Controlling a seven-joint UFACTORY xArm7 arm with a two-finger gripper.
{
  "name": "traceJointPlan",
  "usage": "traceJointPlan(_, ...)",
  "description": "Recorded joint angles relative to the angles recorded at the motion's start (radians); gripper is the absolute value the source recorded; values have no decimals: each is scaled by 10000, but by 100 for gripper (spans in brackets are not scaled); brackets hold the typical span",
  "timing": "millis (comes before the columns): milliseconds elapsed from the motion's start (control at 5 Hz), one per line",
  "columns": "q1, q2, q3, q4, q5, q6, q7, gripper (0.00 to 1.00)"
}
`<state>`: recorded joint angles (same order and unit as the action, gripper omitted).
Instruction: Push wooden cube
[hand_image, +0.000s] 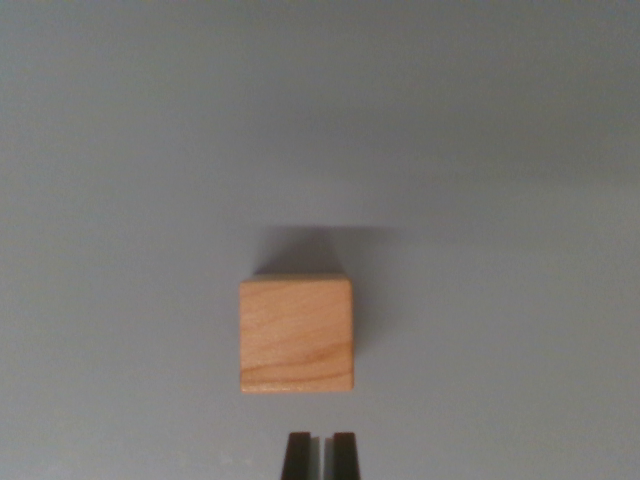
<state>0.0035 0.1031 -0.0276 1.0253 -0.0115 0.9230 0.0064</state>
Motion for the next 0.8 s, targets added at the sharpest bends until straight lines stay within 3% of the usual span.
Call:
traceJointPlan(200,0,0,0,0,0,0,0,0)
traceJointPlan(400,9,59,13,-420,15,-449,-20,0)
traceJointPlan(600,9,59,13,-420,15,-449,-20,0)
traceJointPlan(800,17,117,25,-824,30,-881,-39,0)
